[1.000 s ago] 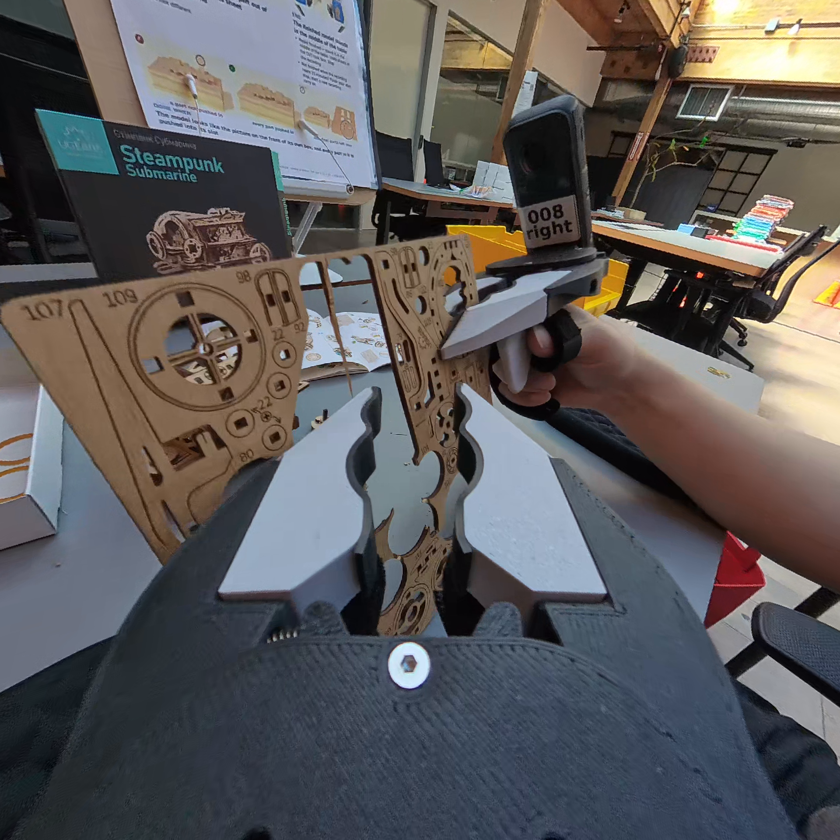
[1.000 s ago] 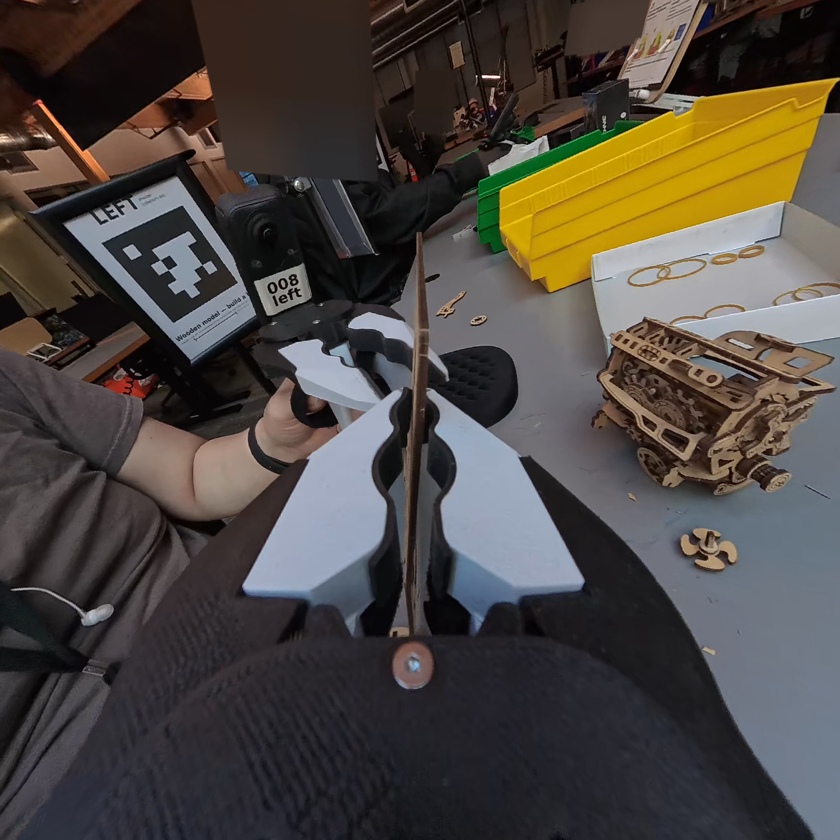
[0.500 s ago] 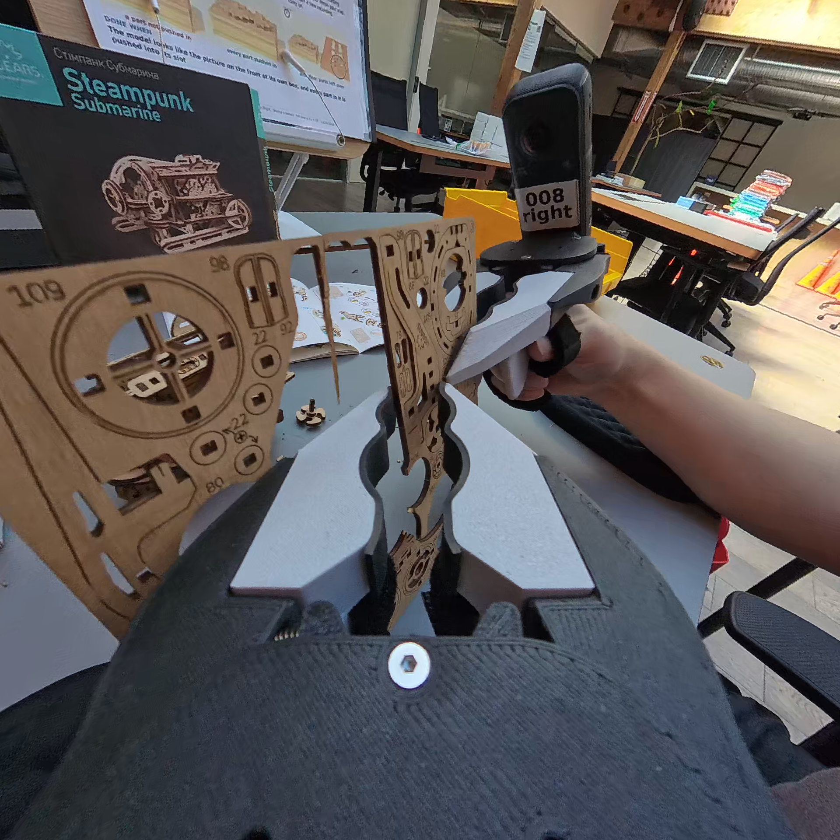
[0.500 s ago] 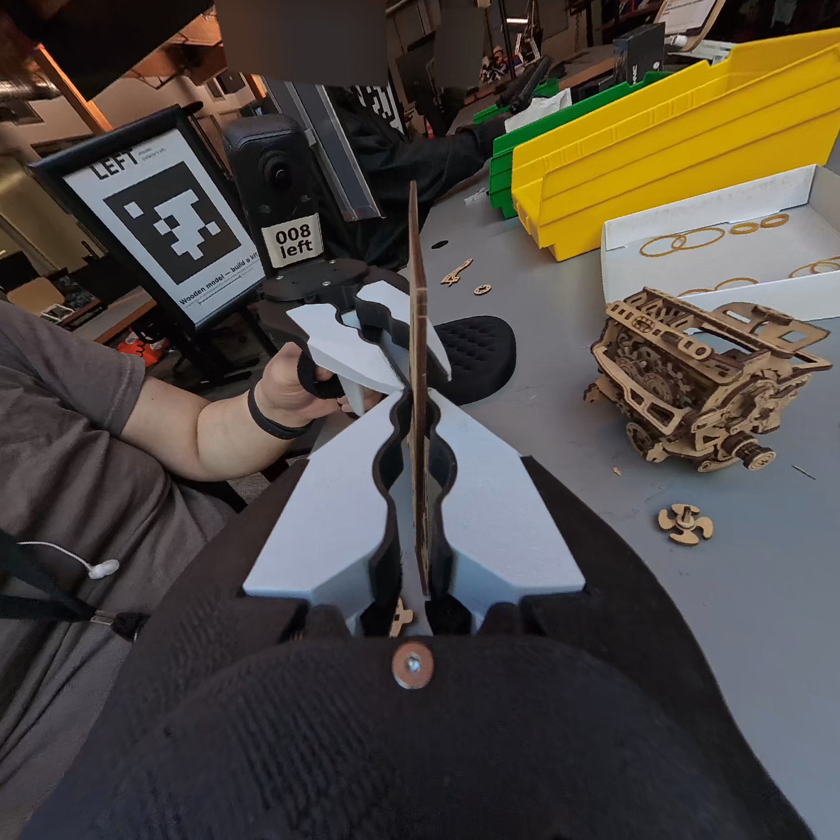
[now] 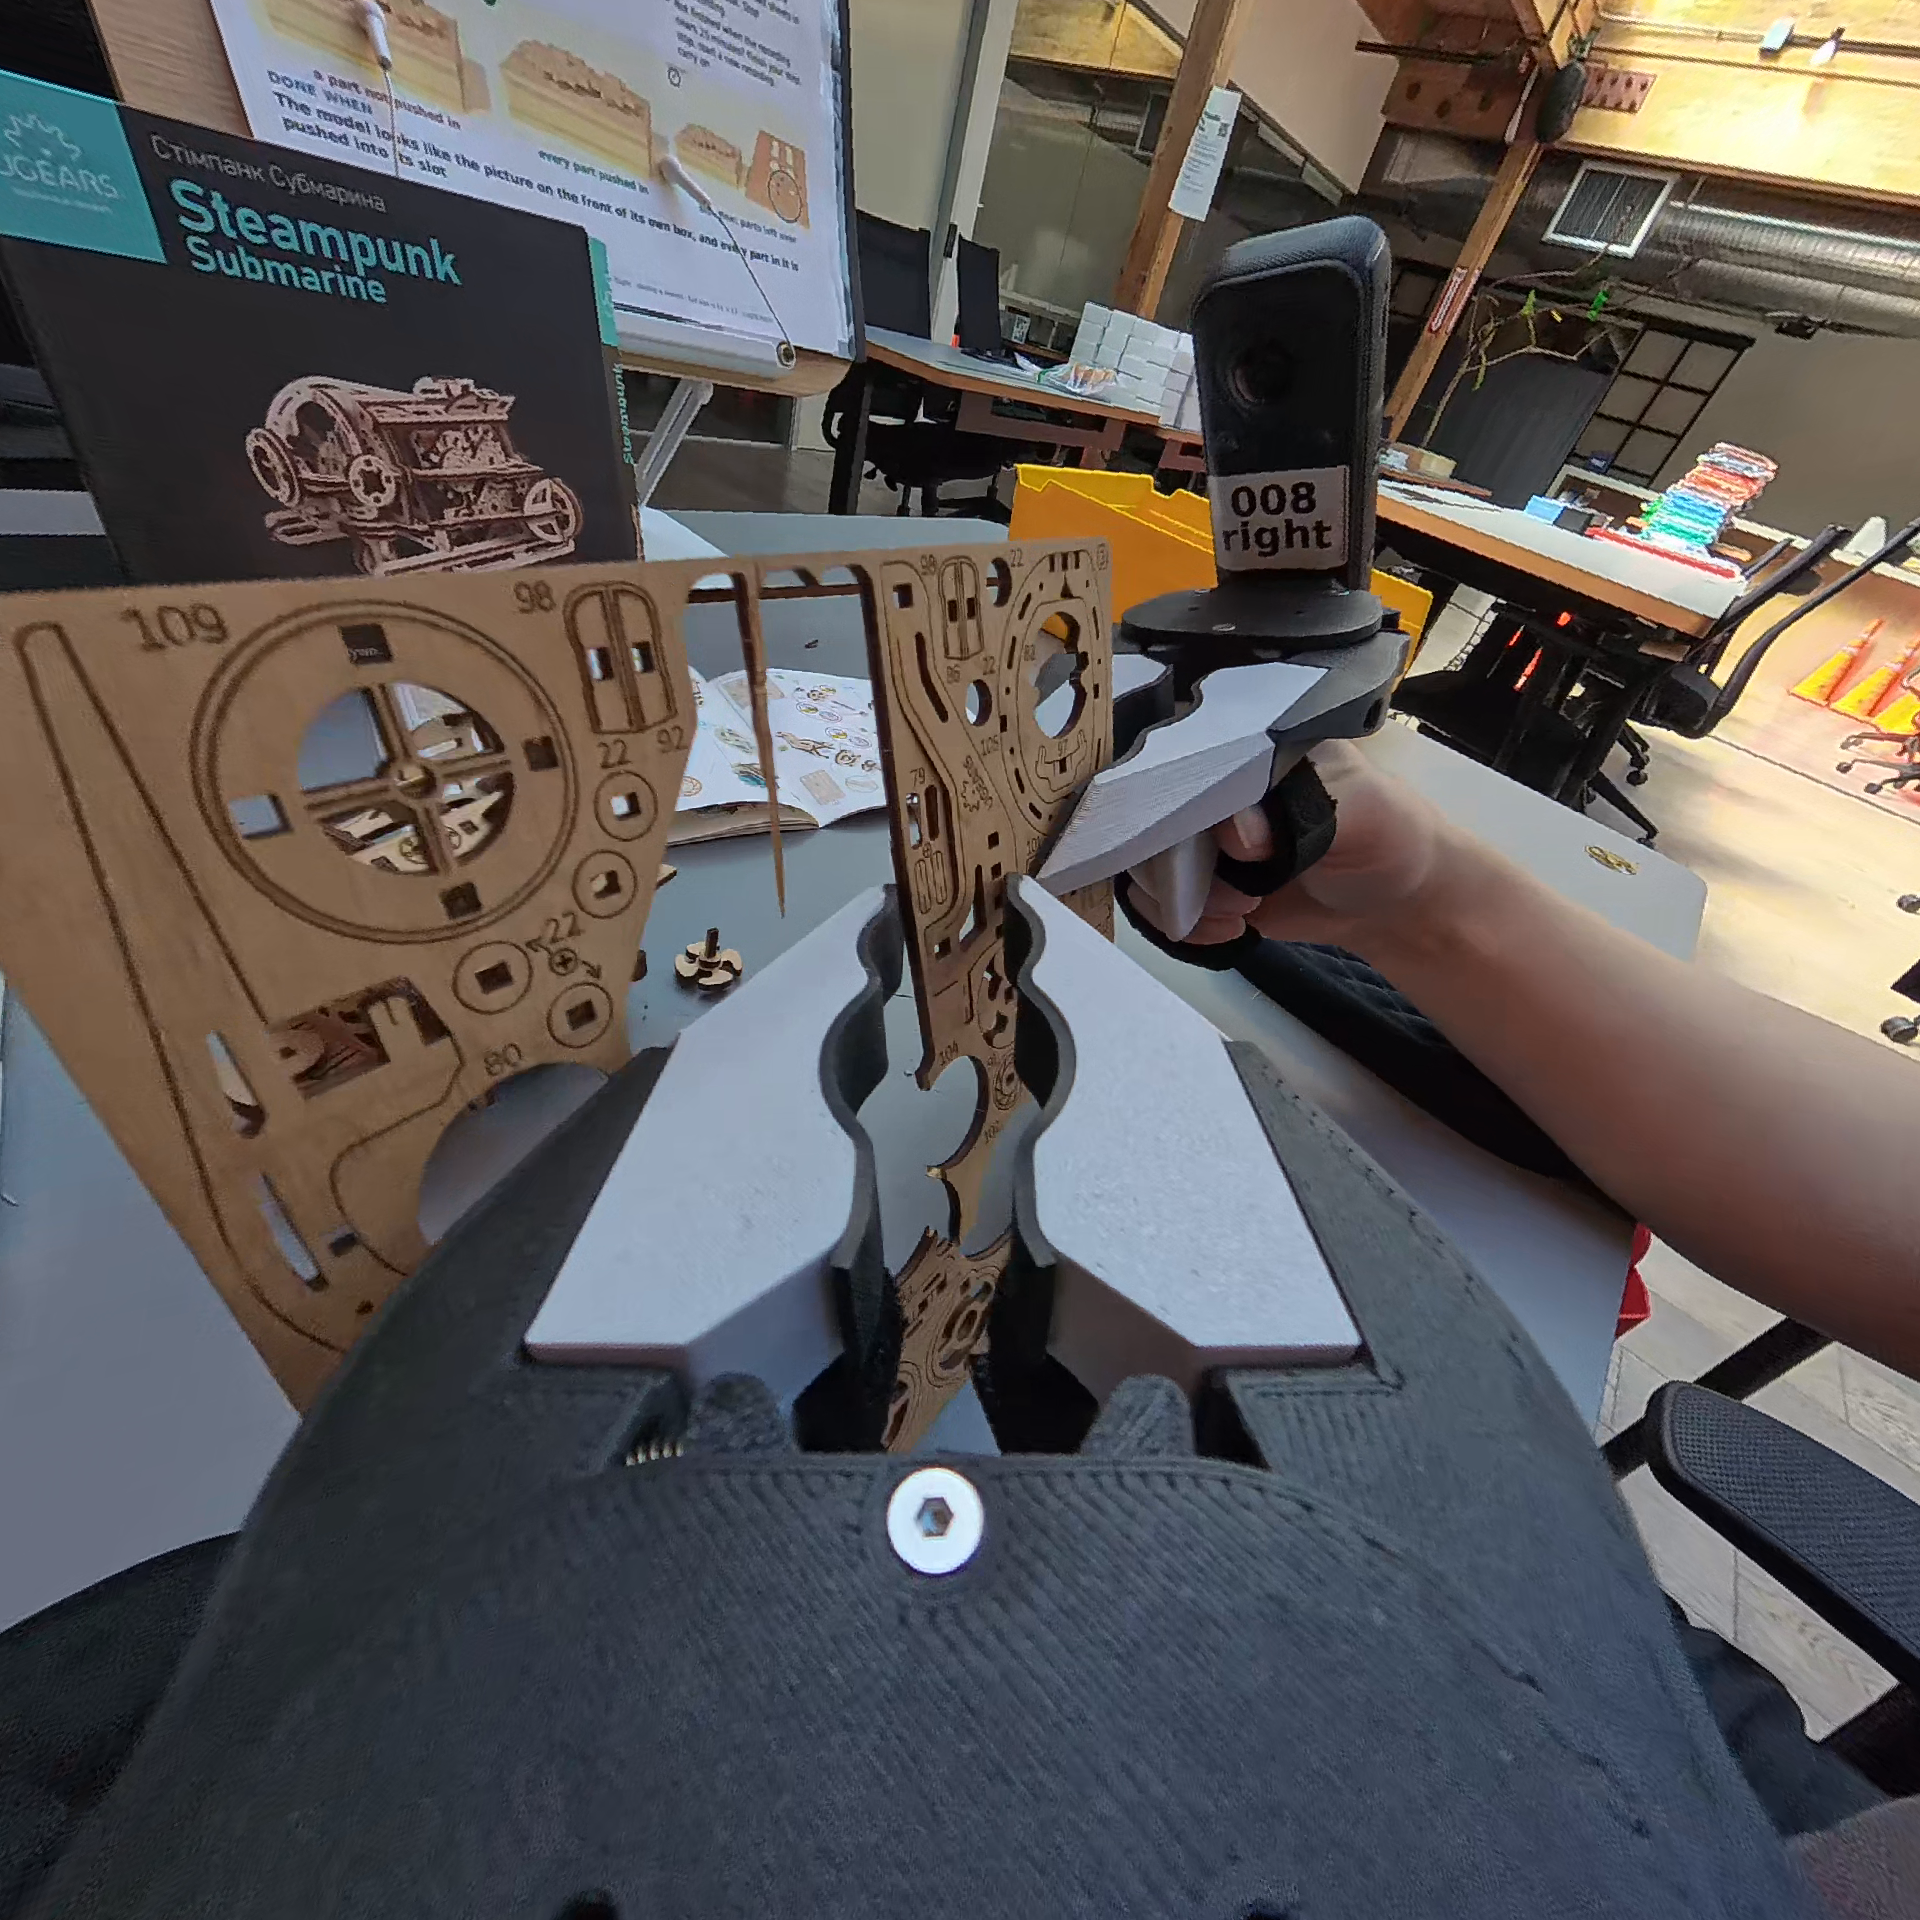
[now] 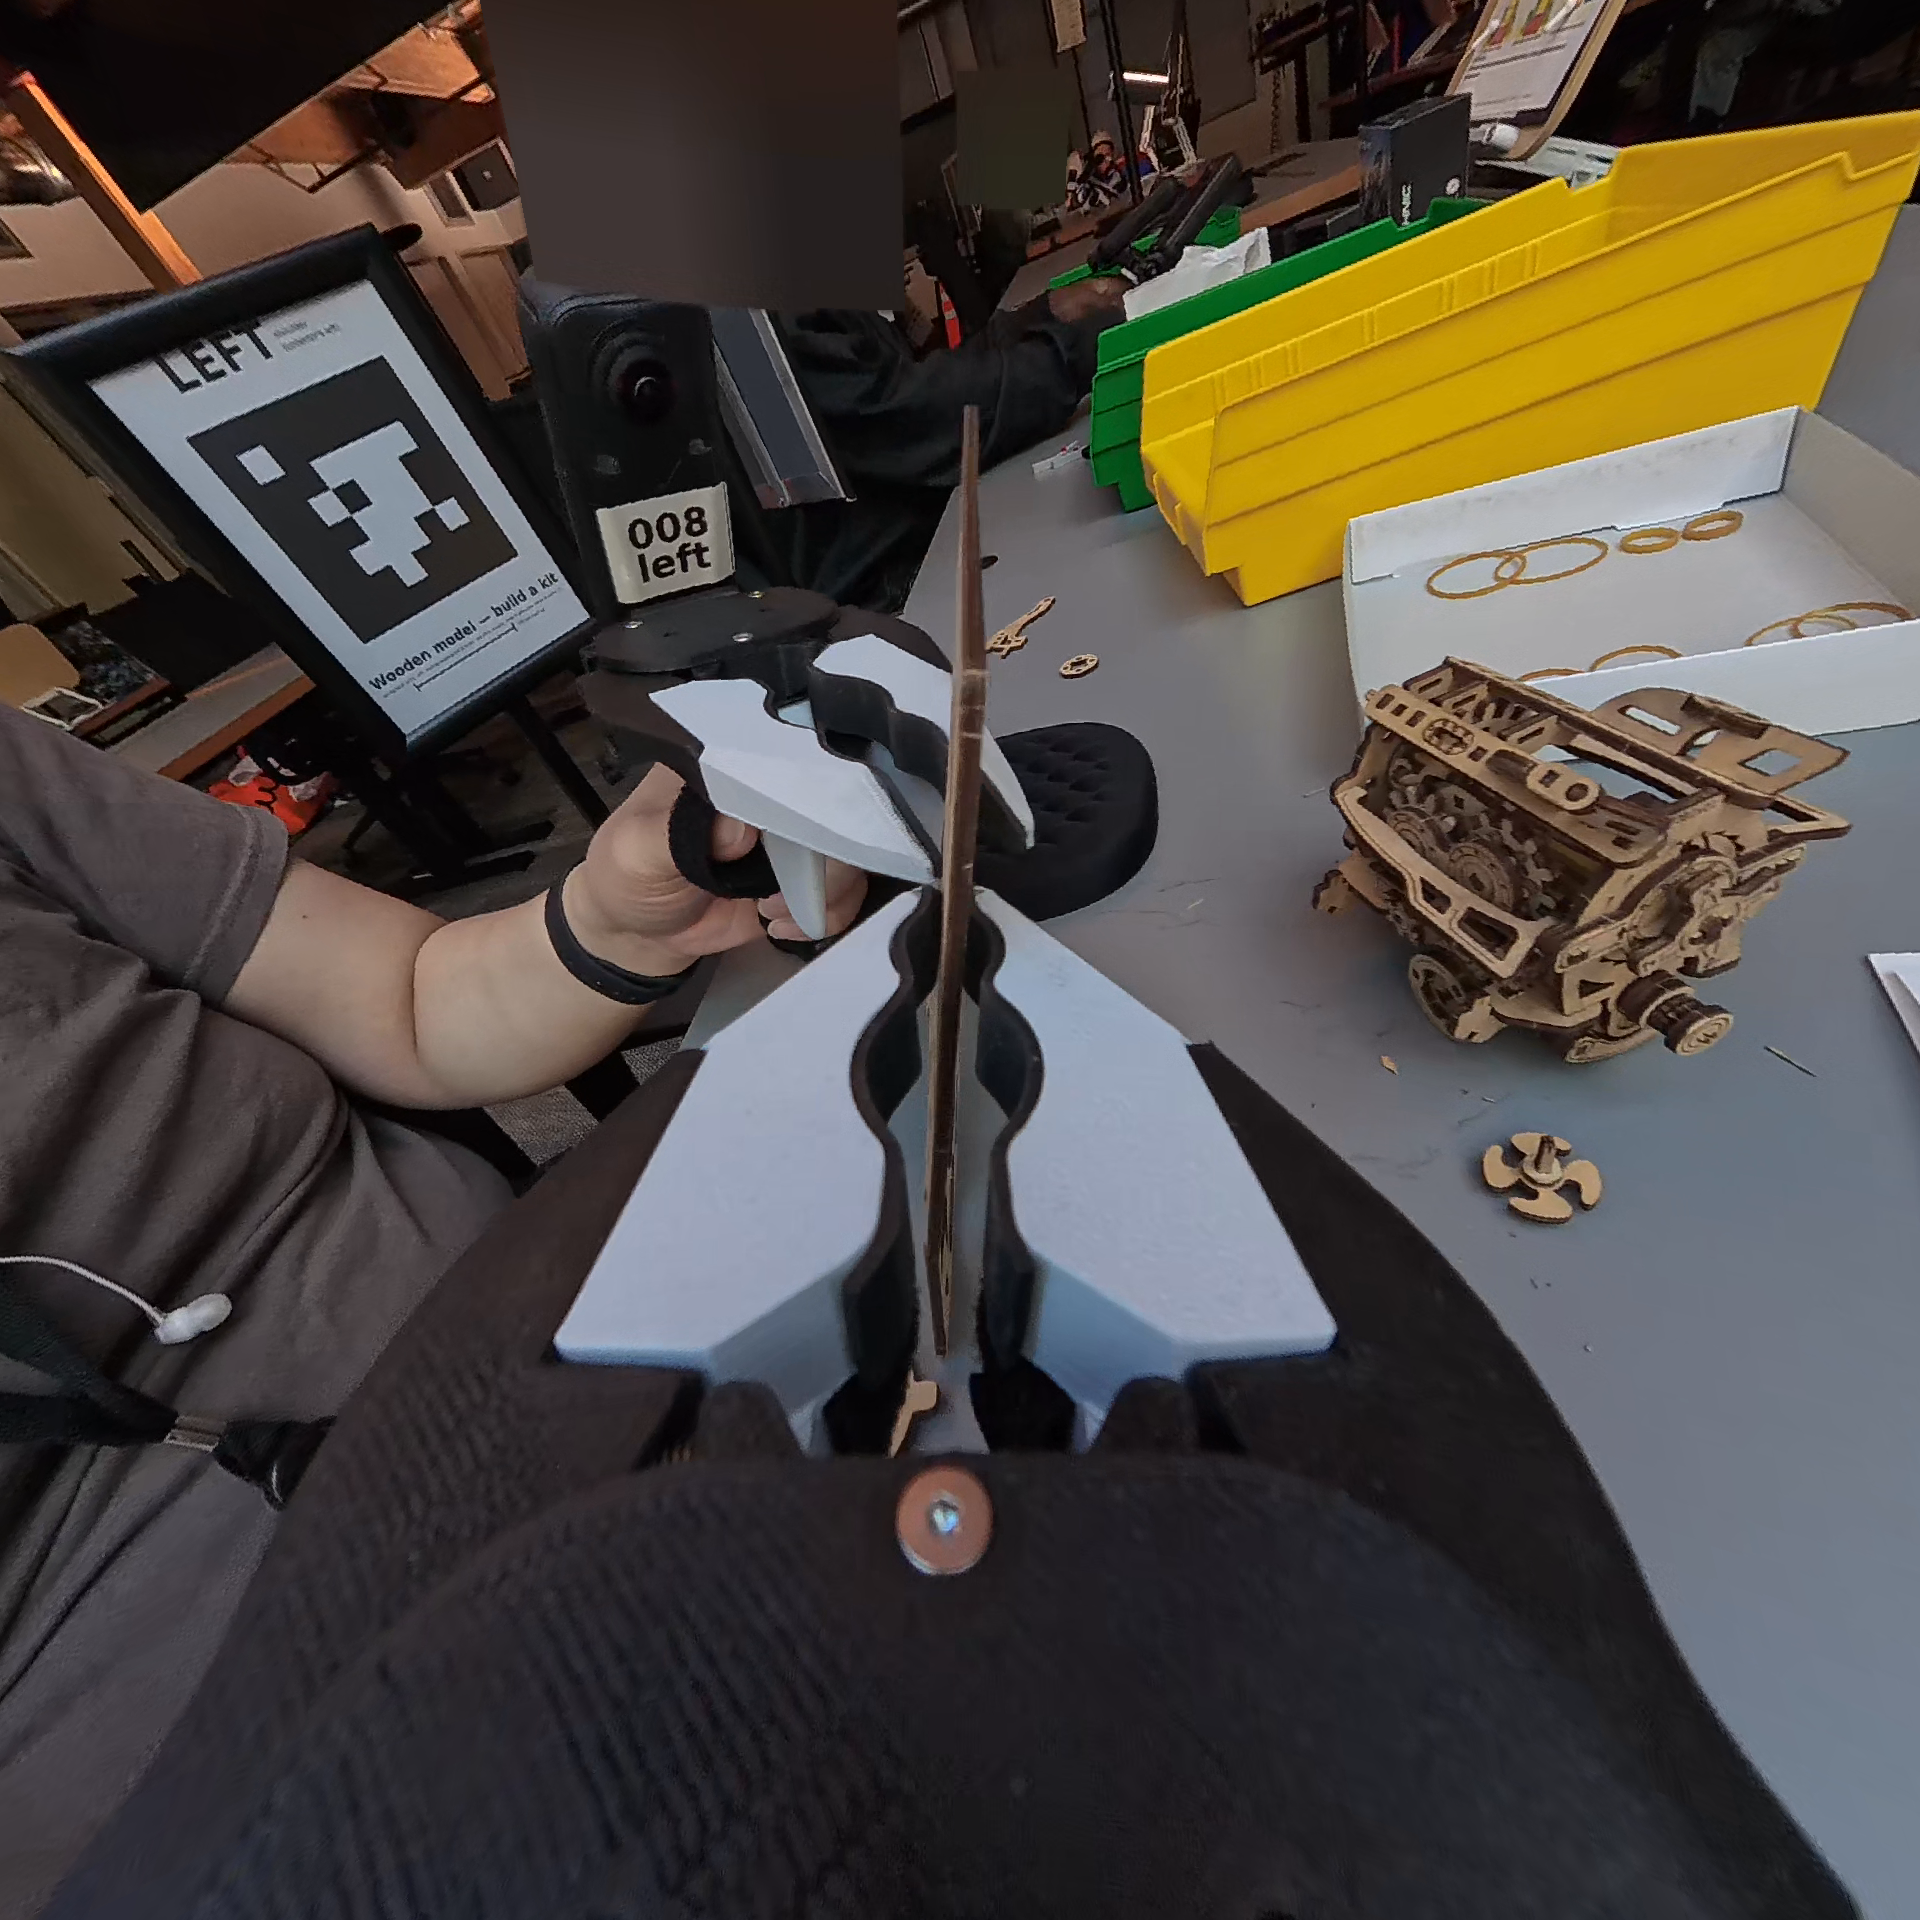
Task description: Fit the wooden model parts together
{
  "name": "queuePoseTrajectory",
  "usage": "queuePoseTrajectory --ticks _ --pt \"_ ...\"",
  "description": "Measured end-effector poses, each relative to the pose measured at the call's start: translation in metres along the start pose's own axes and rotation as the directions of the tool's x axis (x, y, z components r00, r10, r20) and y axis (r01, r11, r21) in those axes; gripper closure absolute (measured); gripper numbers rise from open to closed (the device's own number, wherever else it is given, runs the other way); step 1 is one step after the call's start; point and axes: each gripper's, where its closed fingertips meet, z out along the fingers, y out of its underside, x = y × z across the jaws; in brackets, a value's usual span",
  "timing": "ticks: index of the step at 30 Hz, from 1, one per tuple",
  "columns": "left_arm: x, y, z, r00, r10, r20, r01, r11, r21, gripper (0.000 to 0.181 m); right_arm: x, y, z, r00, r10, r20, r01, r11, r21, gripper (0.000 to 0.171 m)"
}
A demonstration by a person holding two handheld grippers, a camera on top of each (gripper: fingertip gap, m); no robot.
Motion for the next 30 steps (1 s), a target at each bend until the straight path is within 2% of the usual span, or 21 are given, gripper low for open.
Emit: queuePoseTrajectory --ticks 23,30 --pt "0.0092 0.001 0.0018 0.998 0.053 -0.037 -0.054 0.998 -0.015 0.162 -0.0062 0.0009 -0.0024 1.0 -0.025 0.014 0.025 1.0 0.009 0.17" --pt "0.008 0.001 0.0001 0.998 0.045 -0.037 -0.045 0.999 -0.015 0.167 -0.0053 0.001 -0.0014 0.999 -0.032 0.0 0.032 0.999 0.009 0.17"
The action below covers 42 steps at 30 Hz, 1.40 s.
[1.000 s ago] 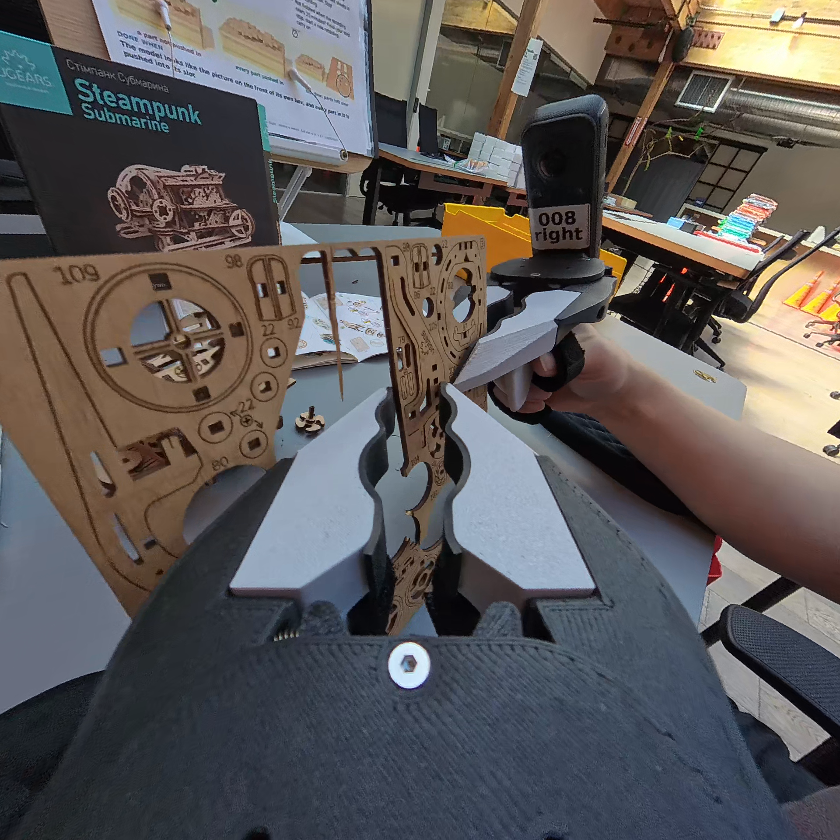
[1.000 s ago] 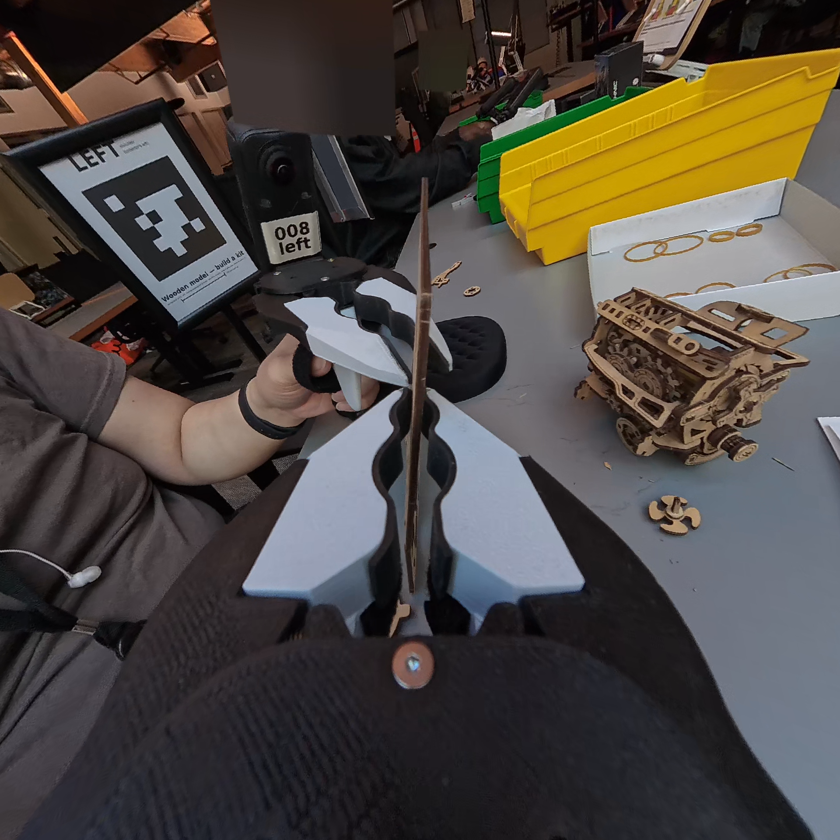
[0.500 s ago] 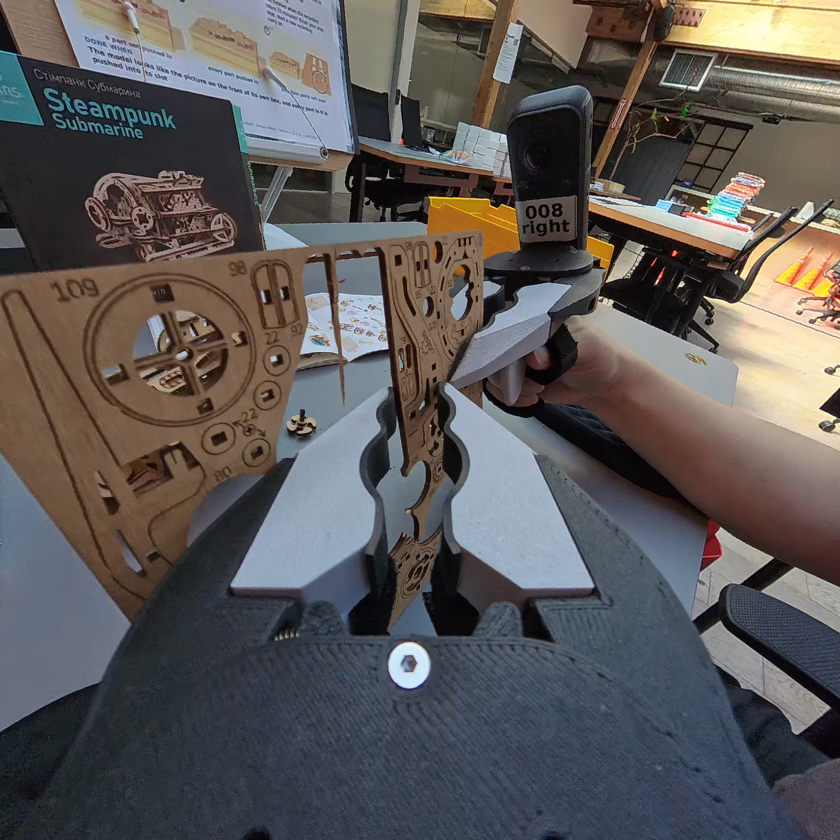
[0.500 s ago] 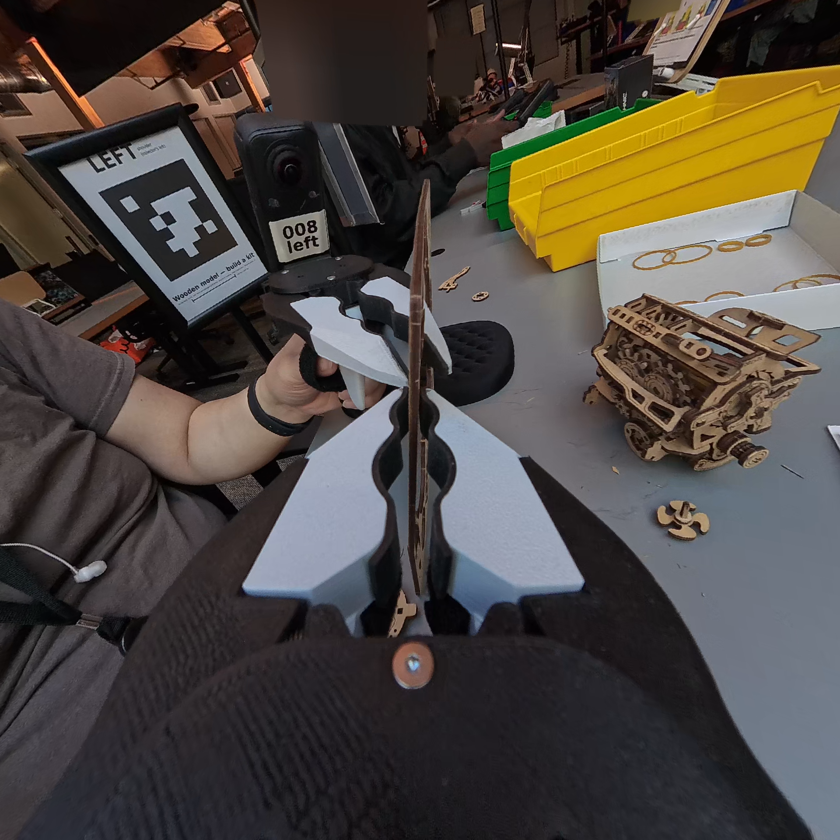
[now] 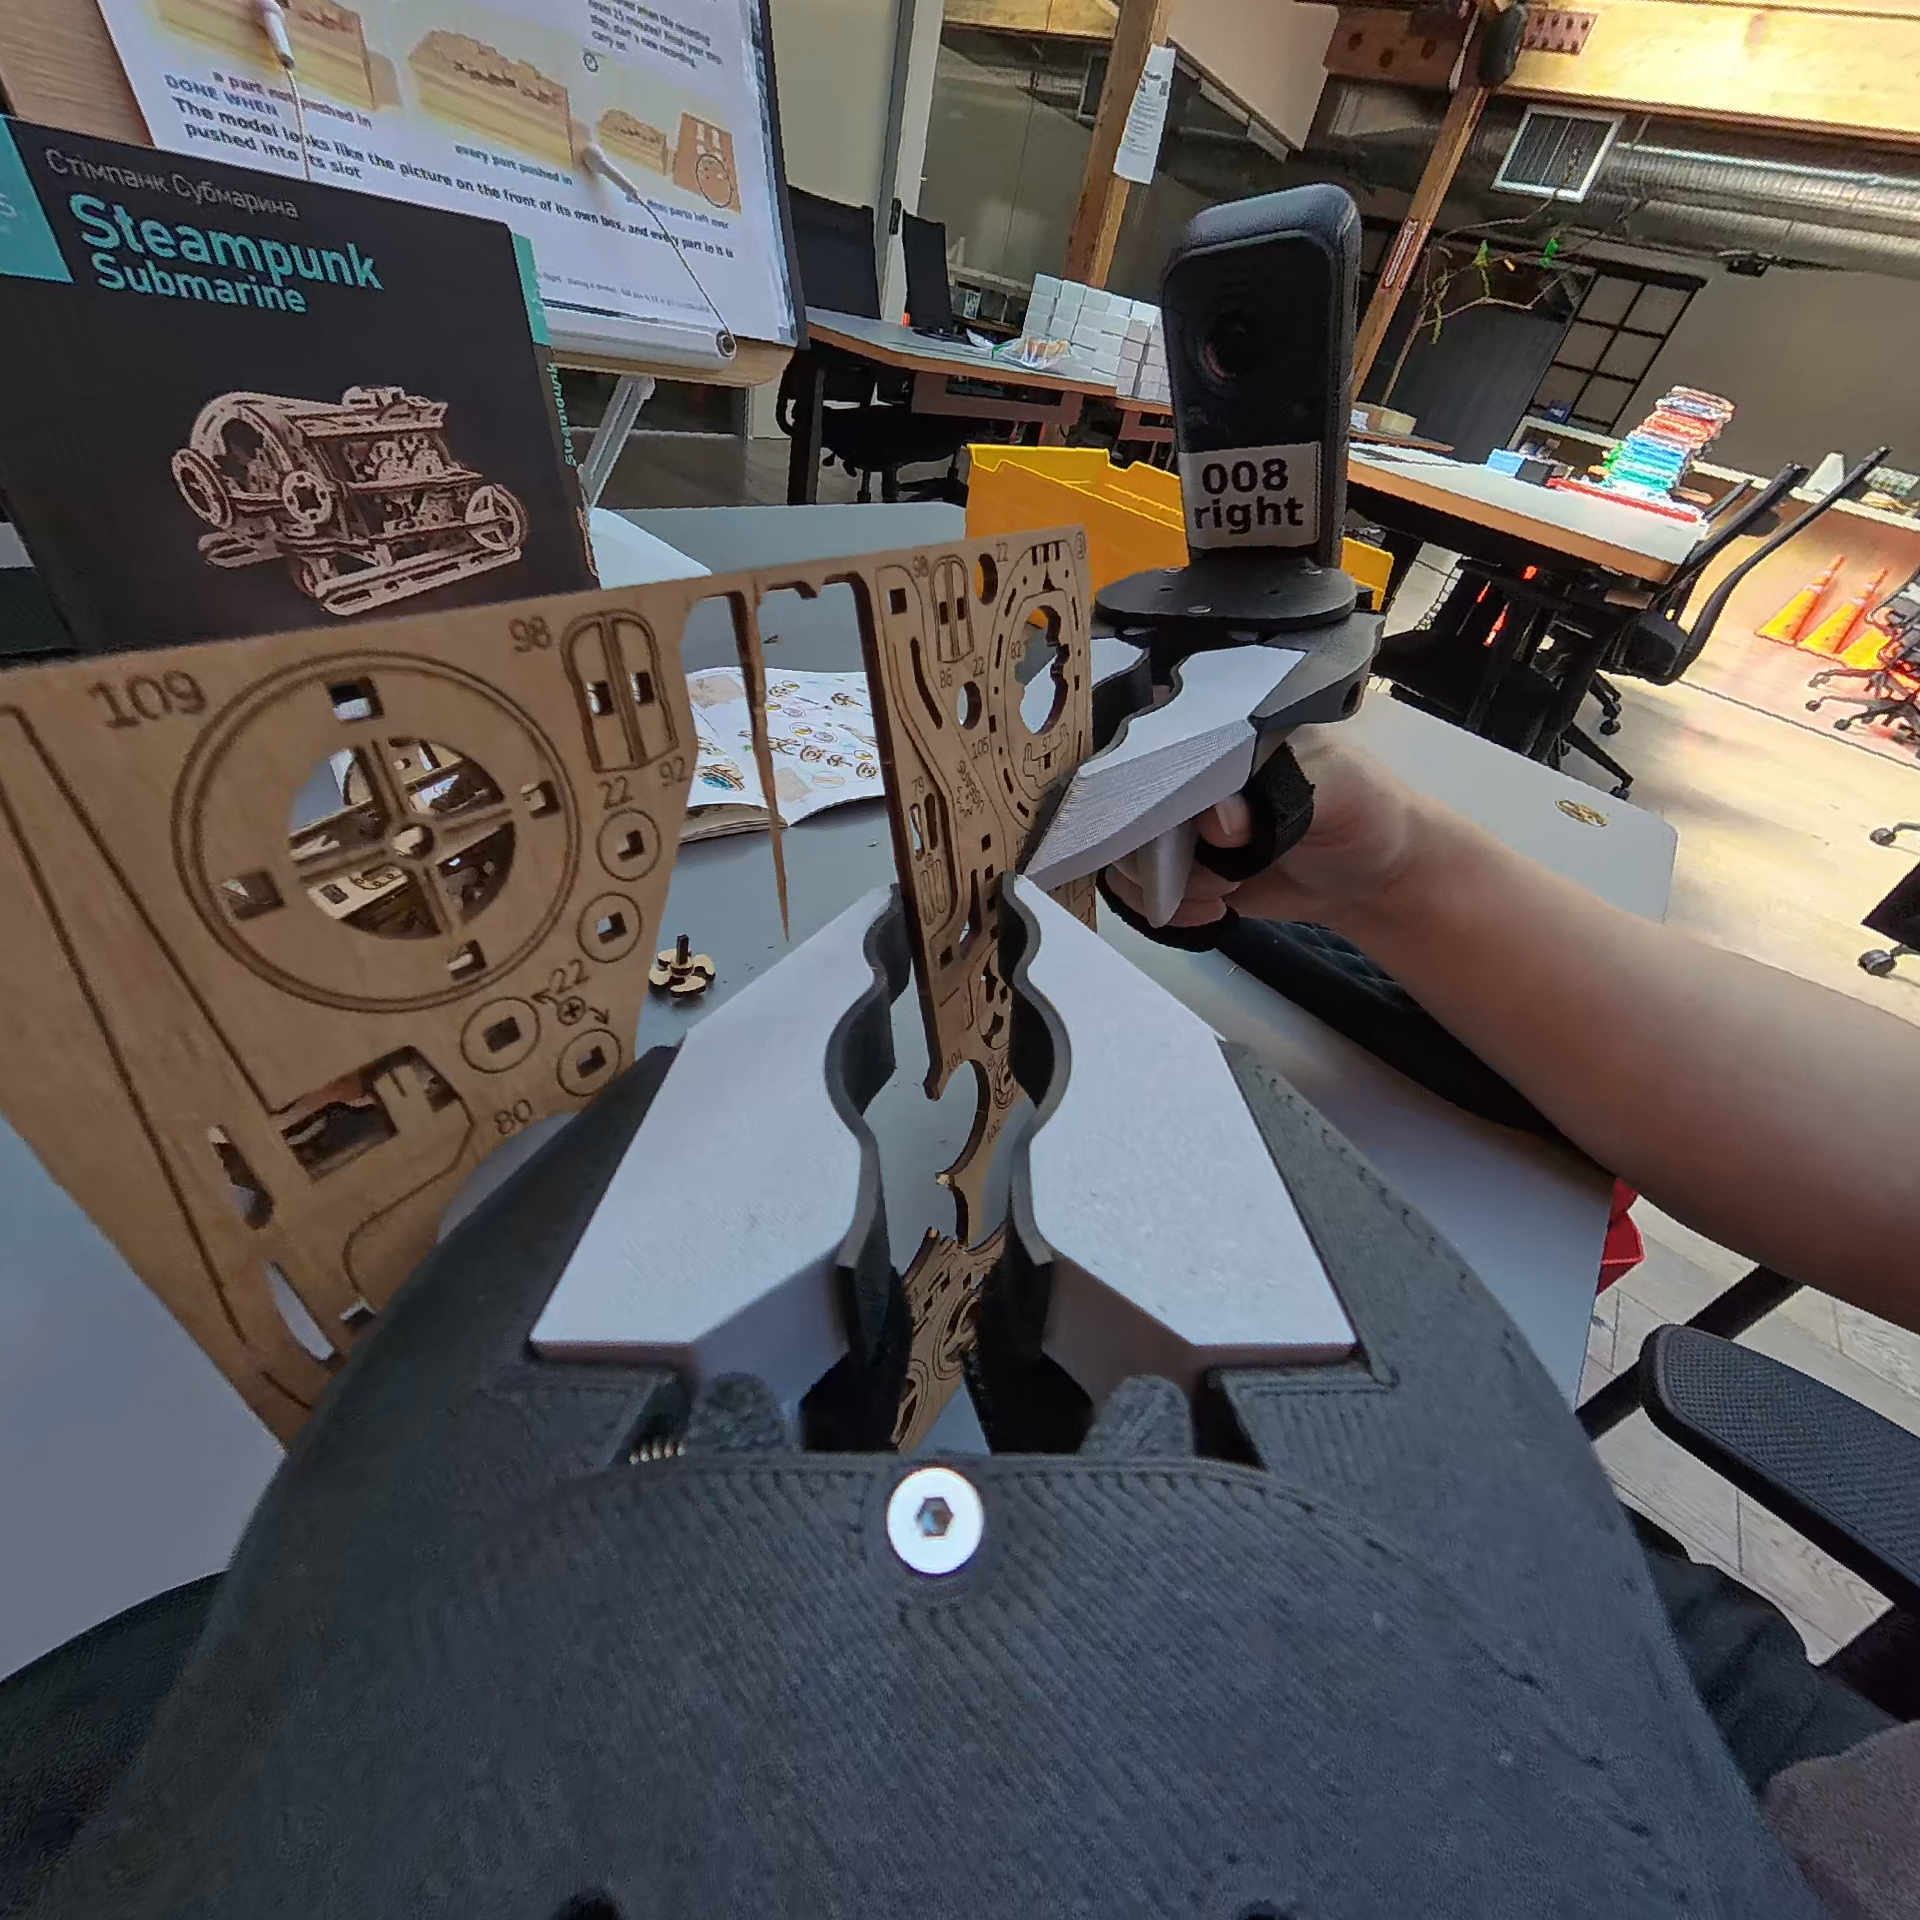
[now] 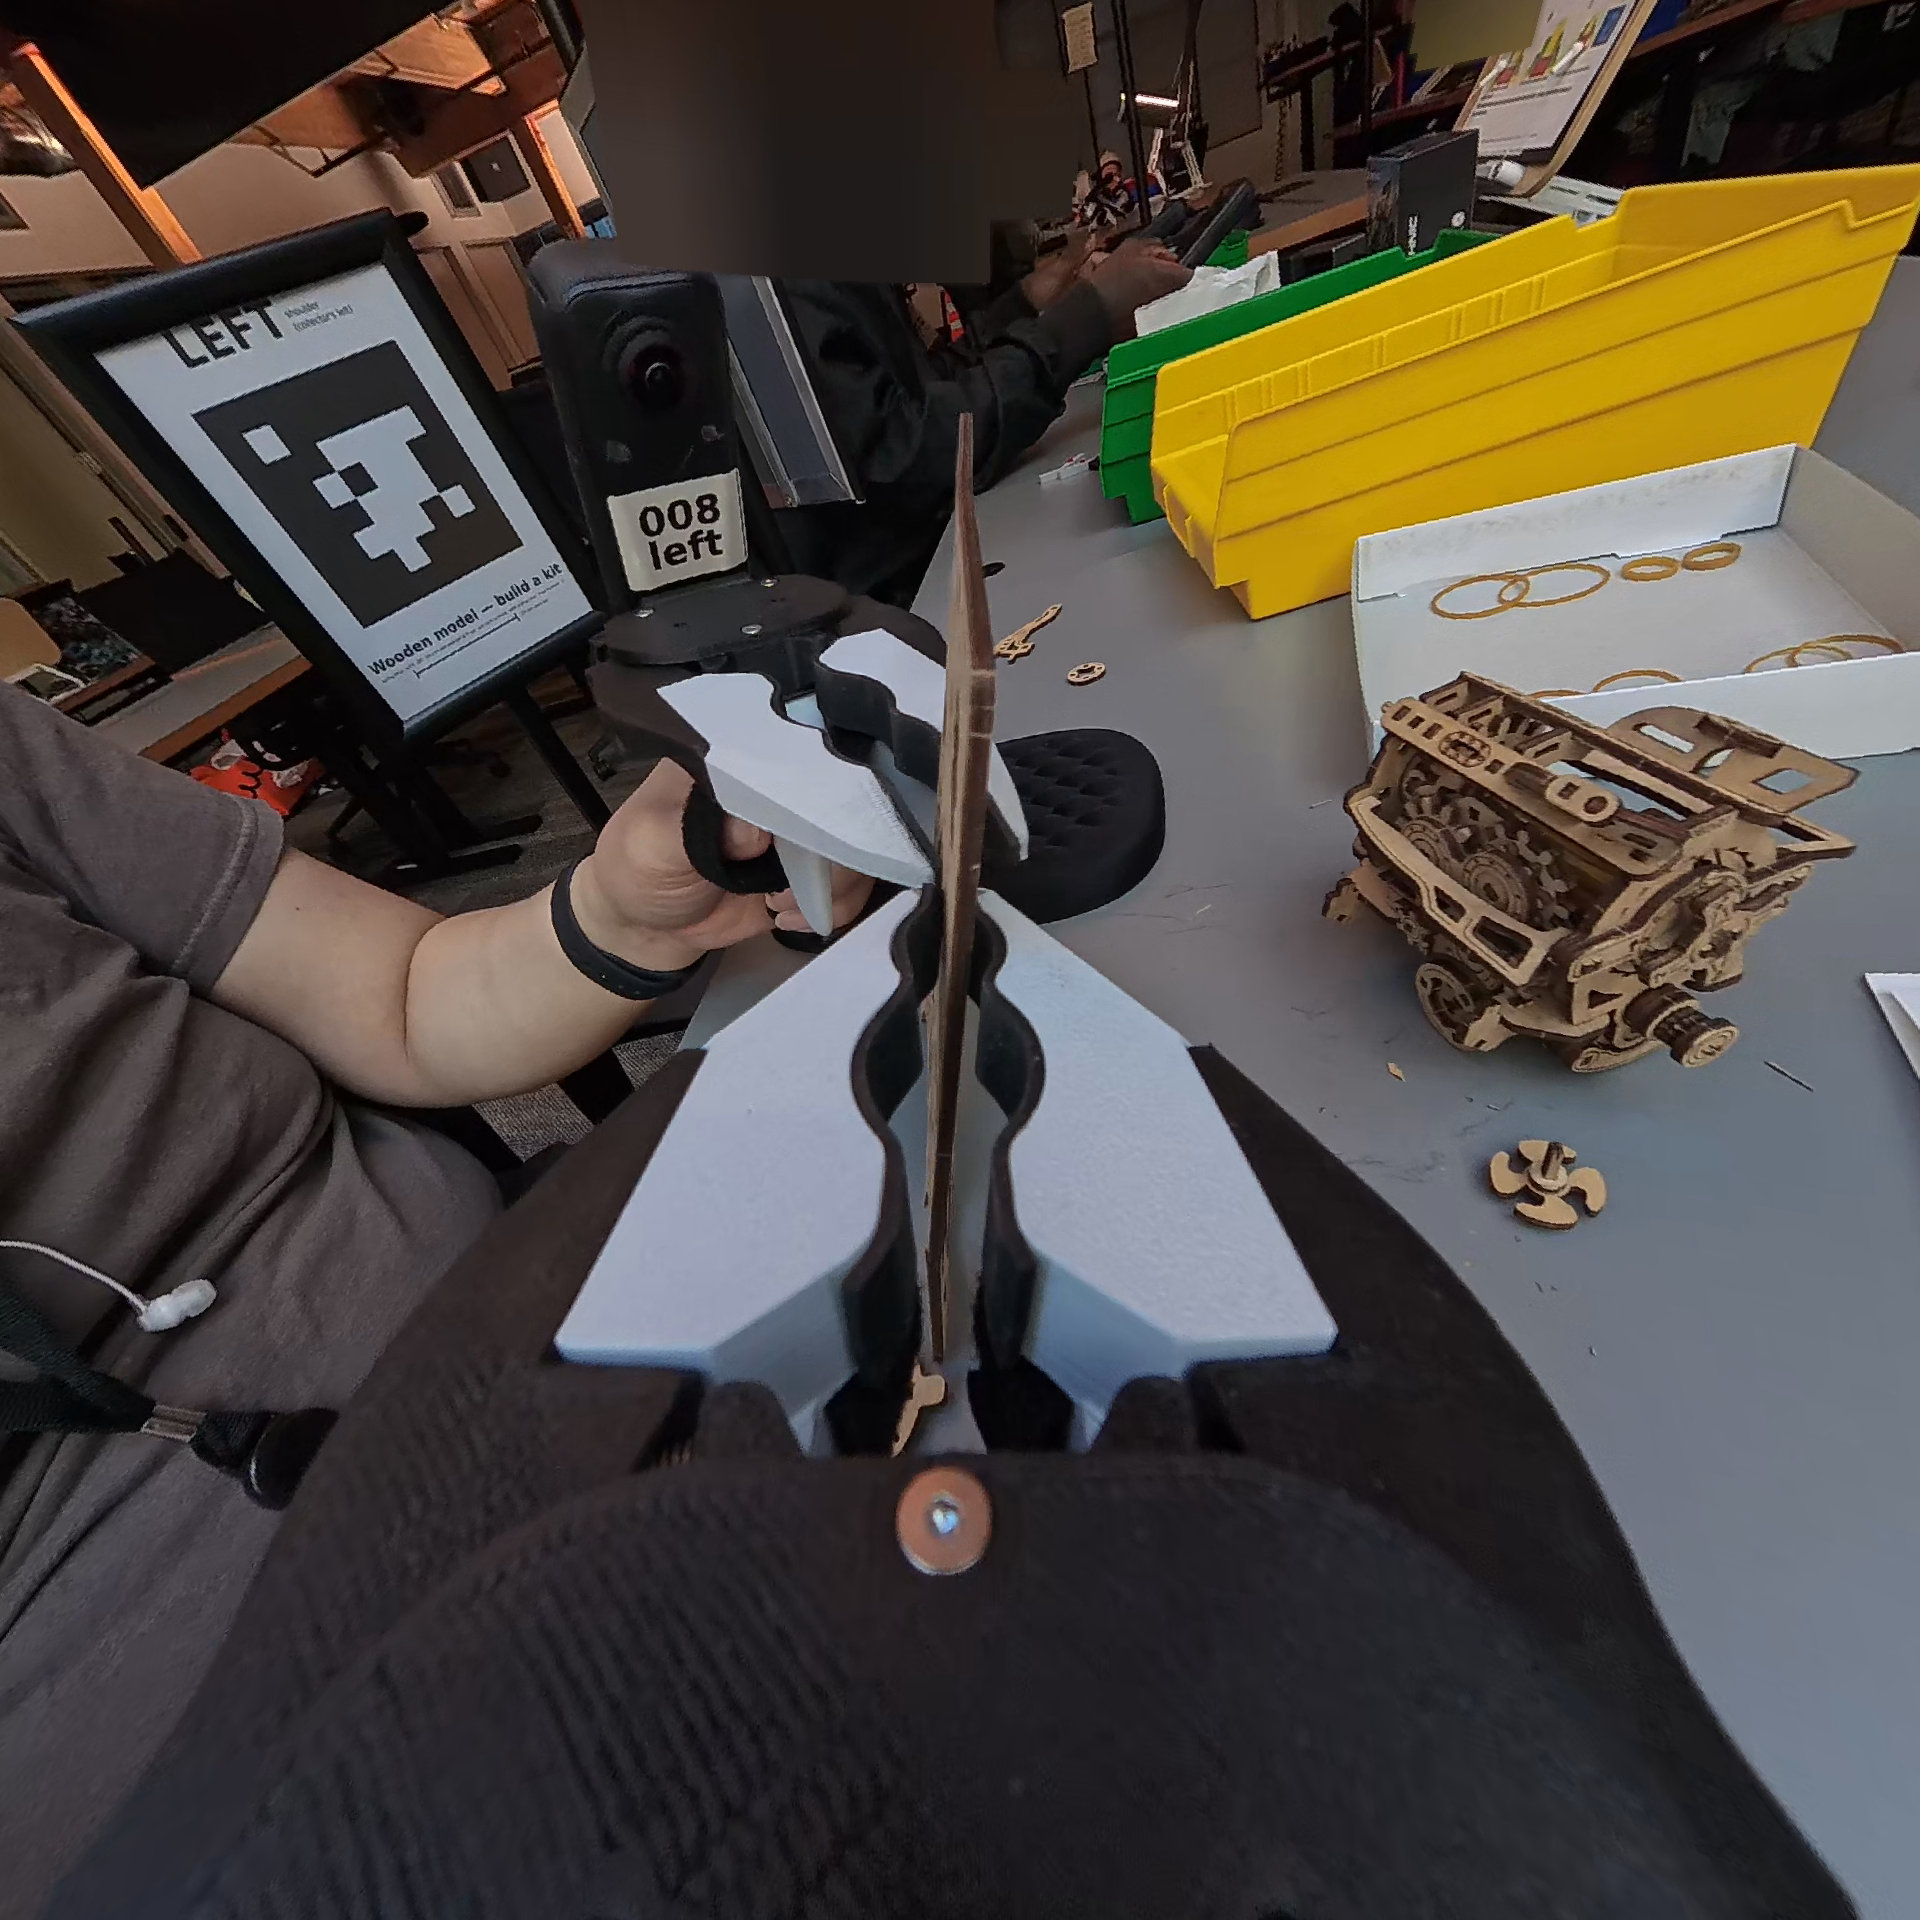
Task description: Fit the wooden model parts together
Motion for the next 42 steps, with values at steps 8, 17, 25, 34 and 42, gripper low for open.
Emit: queuePoseTrajectory --ticks 8,17,25,34,42 --pt "0.002 0.0 -0.001 1.0 0.015 -0.01 -0.015 1.0 0.022 0.165 -0.002 0.0 0.001 1.0 -0.026 -0.008 0.026 1.0 -0.003 0.17" --pt "-0.003 0.0 0.0 0.999 0.021 0.049 -0.022 1.0 0.014 0.166 0.002 0.0 0.002 0.995 -0.066 -0.078 0.064 0.998 -0.018 0.17" --pt "-0.006 -0.004 0.003 0.996 0.052 0.077 -0.056 0.998 0.04 0.168 0.003 -0.004 -0.002 0.994 -0.073 -0.087 0.073 0.997 -0.005 0.17" --pt "-0.009 -0.019 -0.01 0.991 0.038 0.125 -0.052 0.993 0.109 0.168 0.007 -0.008 -0.006 0.996 -0.039 -0.076 0.041 0.999 0.026 0.17" --pt "-0.009 -0.014 -0.007 0.999 0.024 0.021 -0.025 0.998 0.053 0.175 0.005 -0.006 -0.004 0.995 -0.067 -0.072 0.068 0.998 0.009 0.17"
